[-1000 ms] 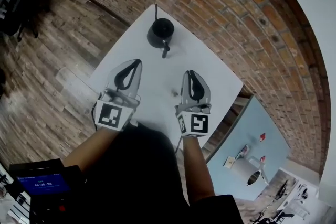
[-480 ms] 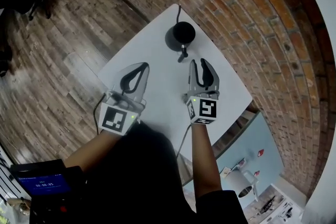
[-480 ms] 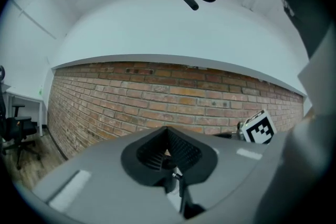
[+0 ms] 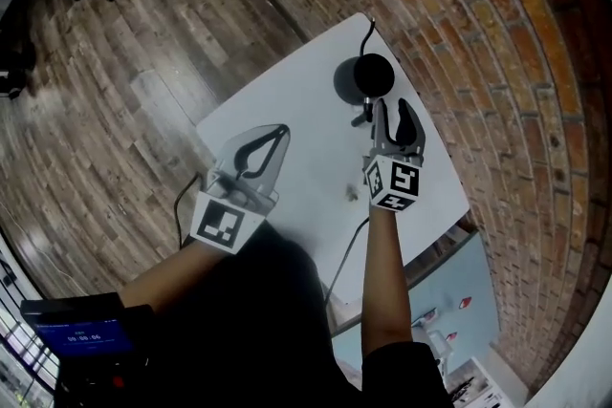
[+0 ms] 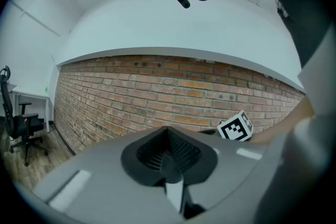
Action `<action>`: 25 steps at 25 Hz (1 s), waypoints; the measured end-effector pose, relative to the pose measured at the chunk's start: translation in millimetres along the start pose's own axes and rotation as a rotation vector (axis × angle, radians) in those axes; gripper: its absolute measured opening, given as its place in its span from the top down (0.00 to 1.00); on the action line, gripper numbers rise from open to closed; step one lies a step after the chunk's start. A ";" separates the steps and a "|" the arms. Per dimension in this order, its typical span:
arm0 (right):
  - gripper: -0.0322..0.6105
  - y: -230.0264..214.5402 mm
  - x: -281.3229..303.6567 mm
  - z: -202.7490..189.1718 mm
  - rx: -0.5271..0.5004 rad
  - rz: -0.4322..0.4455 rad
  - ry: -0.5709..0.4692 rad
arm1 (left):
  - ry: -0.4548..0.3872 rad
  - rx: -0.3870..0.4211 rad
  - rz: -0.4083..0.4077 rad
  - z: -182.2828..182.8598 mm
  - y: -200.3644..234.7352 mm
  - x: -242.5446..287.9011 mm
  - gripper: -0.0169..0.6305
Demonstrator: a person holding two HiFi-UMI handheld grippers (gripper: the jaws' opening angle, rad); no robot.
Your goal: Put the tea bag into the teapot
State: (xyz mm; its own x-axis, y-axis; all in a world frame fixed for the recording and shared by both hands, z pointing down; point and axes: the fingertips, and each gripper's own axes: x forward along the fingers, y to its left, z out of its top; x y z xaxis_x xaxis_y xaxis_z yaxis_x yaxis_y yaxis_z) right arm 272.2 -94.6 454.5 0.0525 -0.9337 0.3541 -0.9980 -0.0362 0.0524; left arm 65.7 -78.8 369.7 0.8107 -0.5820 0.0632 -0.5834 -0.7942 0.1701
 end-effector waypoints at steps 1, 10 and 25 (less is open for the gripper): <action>0.71 -2.0 3.7 -0.5 0.000 0.005 0.003 | 0.004 -0.004 0.004 -1.1 0.3 -0.6 0.97; 0.69 -2.0 41.9 -14.1 -0.018 0.049 0.051 | 0.039 -0.004 0.017 -10.0 8.5 -2.1 0.97; 0.69 0.7 74.2 -35.0 -0.004 0.042 0.126 | 0.067 -0.051 0.043 -19.0 30.5 -5.9 0.97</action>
State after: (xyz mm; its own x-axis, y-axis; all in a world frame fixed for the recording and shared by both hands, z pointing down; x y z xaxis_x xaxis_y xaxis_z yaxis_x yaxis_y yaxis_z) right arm 276.6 -151.5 513.5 0.0146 -0.8825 0.4701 -0.9993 0.0038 0.0382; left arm 44.0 -96.3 393.2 0.7876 -0.6008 0.1369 -0.6156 -0.7580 0.2155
